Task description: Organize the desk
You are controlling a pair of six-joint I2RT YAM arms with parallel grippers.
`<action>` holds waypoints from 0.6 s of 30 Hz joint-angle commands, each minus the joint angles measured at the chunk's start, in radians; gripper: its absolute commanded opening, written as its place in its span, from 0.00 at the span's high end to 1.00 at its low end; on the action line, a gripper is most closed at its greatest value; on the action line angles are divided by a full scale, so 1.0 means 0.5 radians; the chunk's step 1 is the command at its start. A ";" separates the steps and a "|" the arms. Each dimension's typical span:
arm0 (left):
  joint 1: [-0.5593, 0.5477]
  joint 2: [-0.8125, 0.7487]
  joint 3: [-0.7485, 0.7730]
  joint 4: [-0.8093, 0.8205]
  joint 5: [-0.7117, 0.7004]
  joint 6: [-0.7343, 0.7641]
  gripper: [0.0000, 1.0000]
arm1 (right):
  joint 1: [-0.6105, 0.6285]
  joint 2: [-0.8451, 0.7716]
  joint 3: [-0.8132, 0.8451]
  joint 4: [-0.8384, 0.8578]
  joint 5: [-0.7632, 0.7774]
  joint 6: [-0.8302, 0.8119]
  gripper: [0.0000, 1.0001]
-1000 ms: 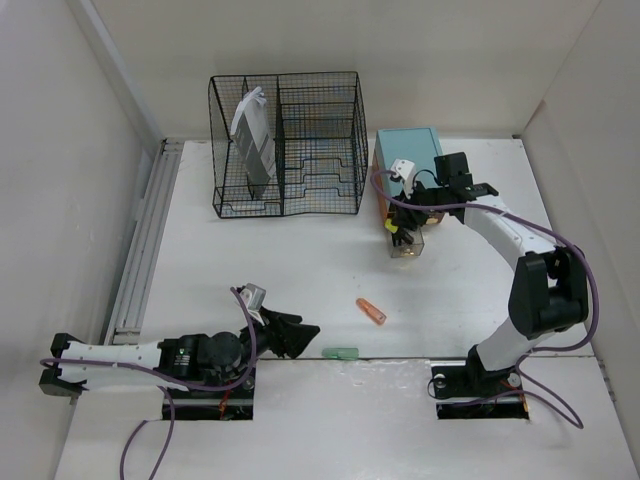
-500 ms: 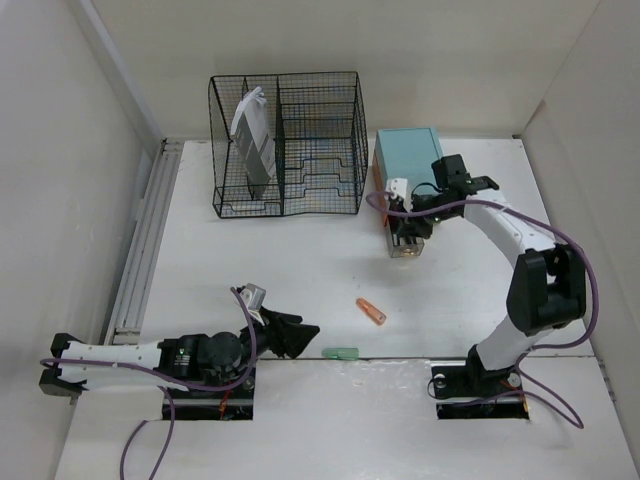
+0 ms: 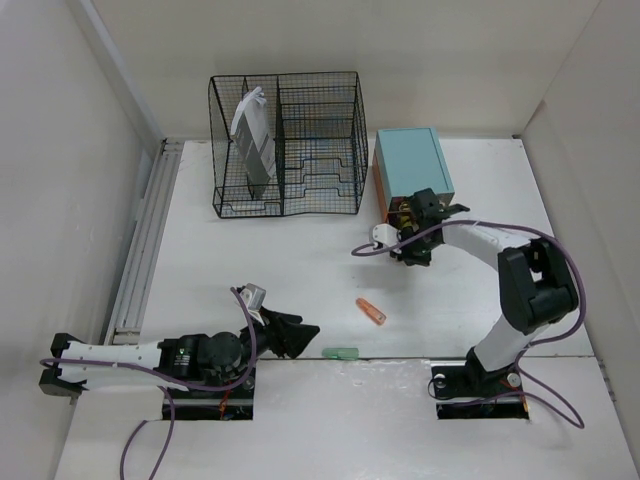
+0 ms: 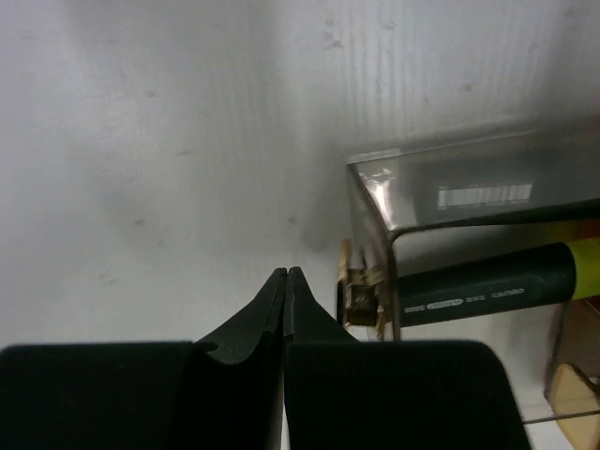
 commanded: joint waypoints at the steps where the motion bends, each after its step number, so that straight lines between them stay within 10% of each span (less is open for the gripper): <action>1: -0.010 0.019 -0.005 0.075 -0.017 0.018 0.38 | 0.103 -0.054 -0.067 0.600 0.498 0.341 1.00; 18: -0.010 0.065 0.032 0.075 -0.017 0.018 0.38 | 0.278 0.369 0.169 1.248 1.472 0.667 1.00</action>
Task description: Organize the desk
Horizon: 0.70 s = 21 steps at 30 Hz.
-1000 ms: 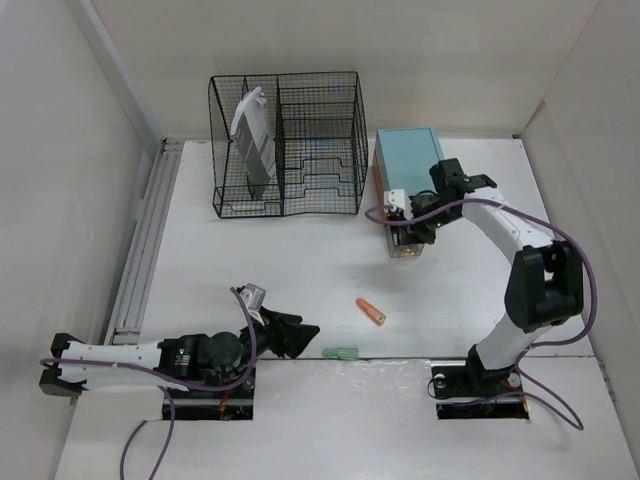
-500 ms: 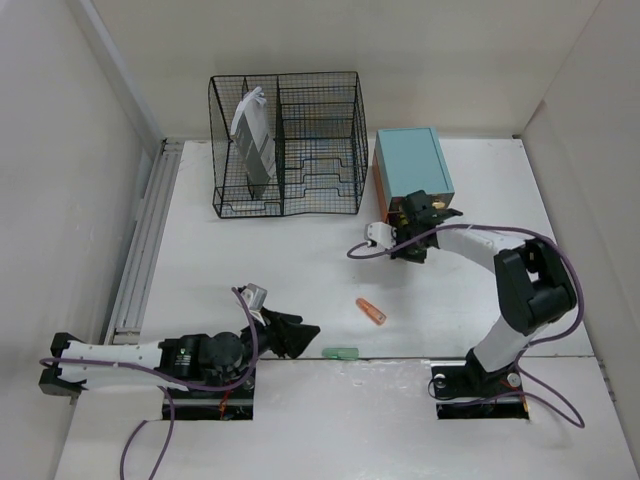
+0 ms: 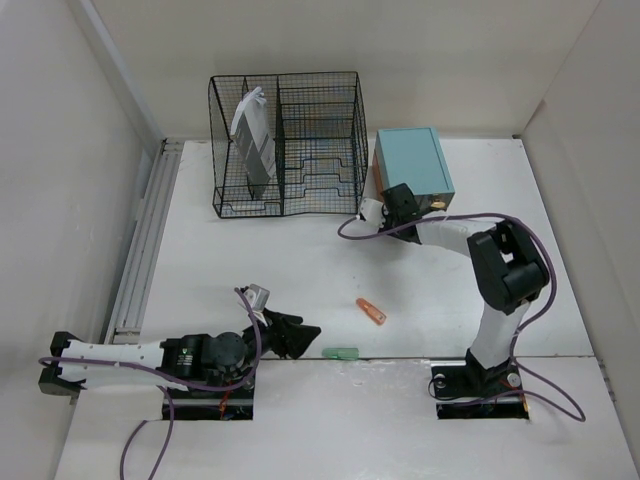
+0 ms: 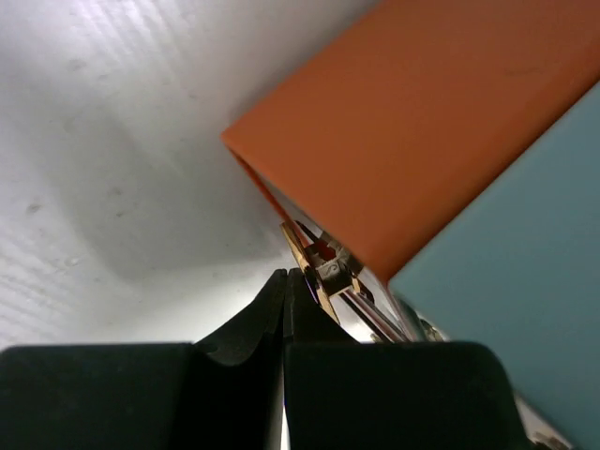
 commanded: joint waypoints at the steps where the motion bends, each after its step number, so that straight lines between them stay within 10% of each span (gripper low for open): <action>1: -0.010 -0.013 0.032 0.060 -0.014 0.018 0.38 | 0.007 0.017 0.109 0.213 0.244 0.056 1.00; 9: -0.010 -0.072 0.032 0.017 -0.014 0.018 0.38 | 0.100 -0.501 -0.164 -0.151 -0.509 -0.158 0.90; 14: -0.010 -0.108 -0.011 0.060 -0.014 0.036 0.38 | -0.093 -1.193 -0.421 0.066 -0.823 0.221 0.00; 17: -0.010 -0.090 -0.011 0.103 -0.014 0.036 0.38 | -0.394 -1.278 -0.328 0.085 -1.080 0.701 0.00; 21: -0.010 -0.047 -0.011 0.146 -0.014 0.036 0.38 | -0.728 -1.067 -0.119 -0.121 -1.405 1.218 0.25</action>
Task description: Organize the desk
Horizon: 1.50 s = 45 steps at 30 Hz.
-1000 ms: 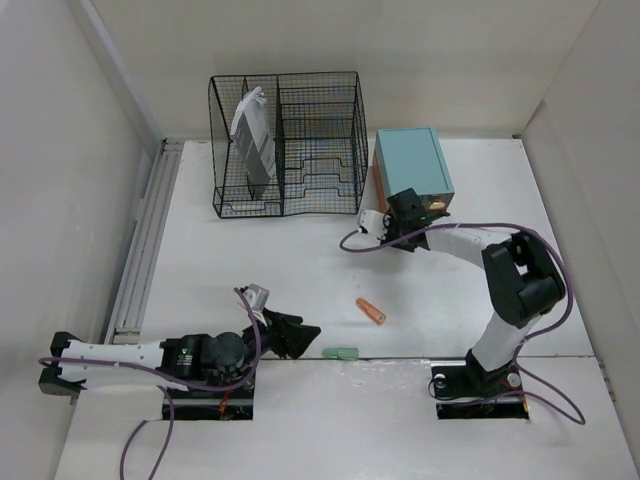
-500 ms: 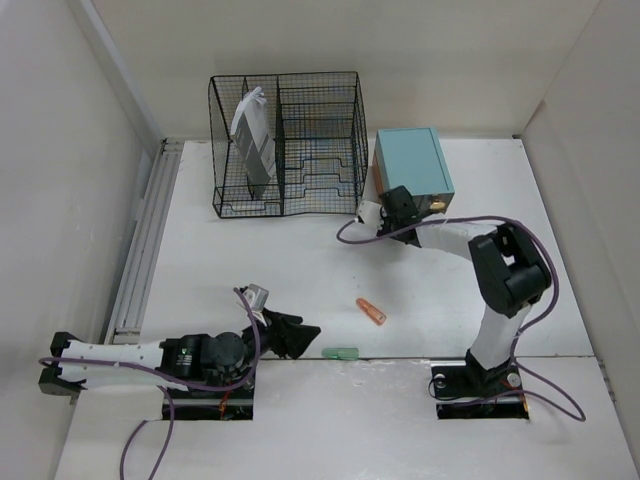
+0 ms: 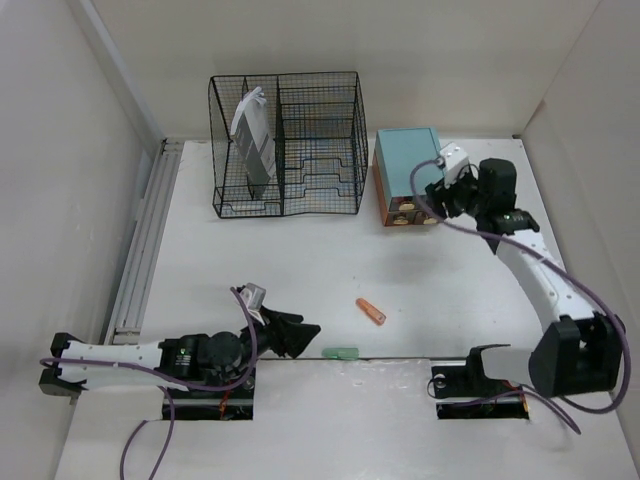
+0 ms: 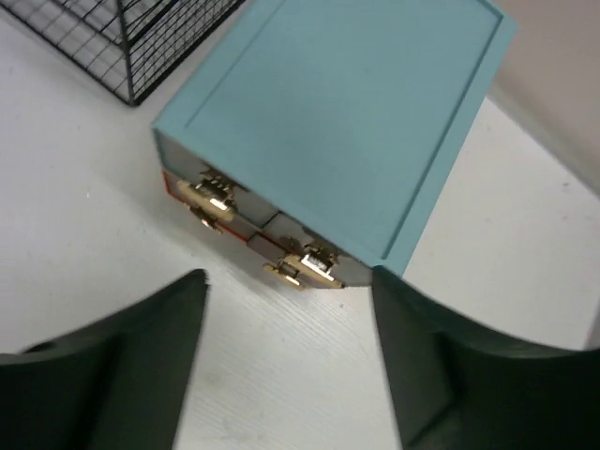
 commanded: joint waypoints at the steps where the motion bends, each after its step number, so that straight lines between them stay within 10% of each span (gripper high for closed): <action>1: -0.009 0.052 -0.009 0.116 -0.010 0.029 0.38 | -0.243 0.202 0.107 -0.122 -0.496 0.620 0.33; 6: -0.009 0.074 -0.009 0.135 0.011 0.029 0.38 | -0.446 0.263 0.034 -0.003 -0.901 0.966 0.57; 14: -0.009 0.003 -0.031 0.135 0.011 0.047 0.38 | -0.560 0.358 -0.211 0.178 -0.899 1.311 0.28; 45: -0.009 0.101 -0.031 0.257 -0.029 0.124 0.38 | -0.683 1.144 -0.343 1.405 -0.908 2.117 0.30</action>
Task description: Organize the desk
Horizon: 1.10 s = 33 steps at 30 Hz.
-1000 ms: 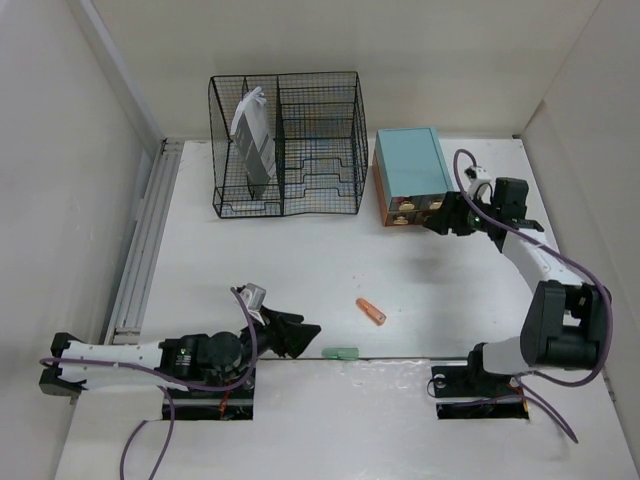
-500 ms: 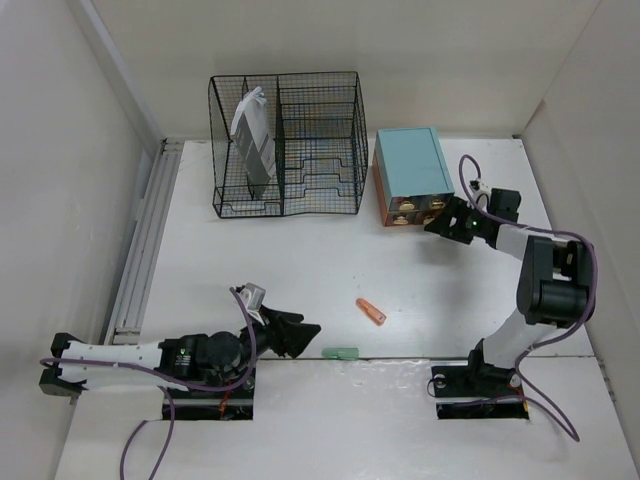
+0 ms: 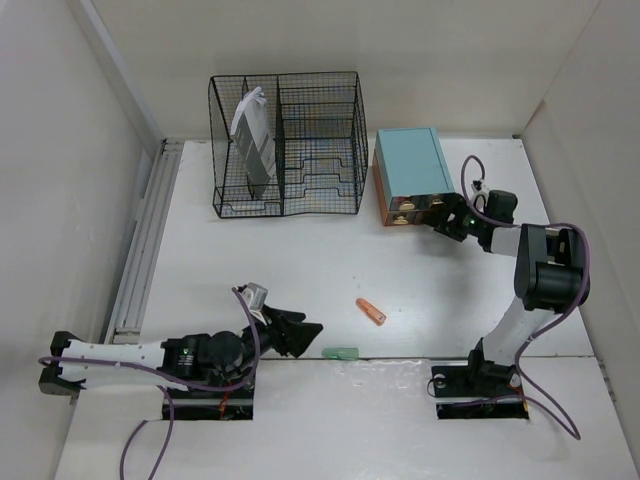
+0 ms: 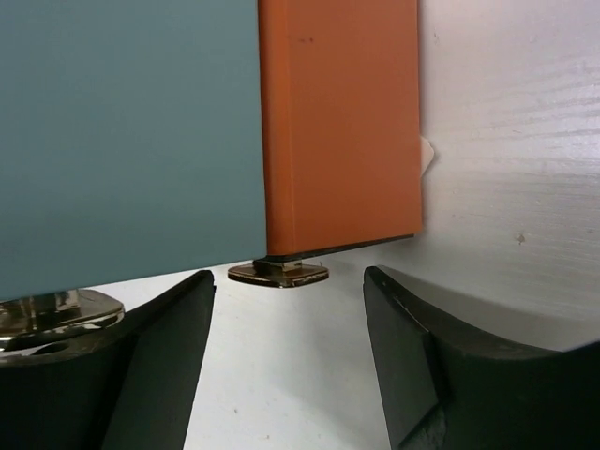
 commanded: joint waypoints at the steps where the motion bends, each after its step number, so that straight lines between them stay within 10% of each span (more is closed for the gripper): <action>1: -0.009 0.021 -0.023 0.099 -0.025 0.040 0.38 | -0.004 0.002 -0.019 0.364 0.006 0.185 0.30; 12: -0.009 0.021 -0.005 0.117 -0.043 0.058 0.38 | -0.004 -0.114 -0.202 0.582 0.190 0.363 0.35; 22: -0.009 0.040 0.013 0.117 -0.043 0.058 0.38 | -0.004 -0.136 -0.249 0.649 0.190 0.381 0.67; 33: -0.009 0.040 0.014 0.099 -0.043 0.058 0.38 | -0.004 -0.074 -0.230 0.649 0.126 0.403 0.52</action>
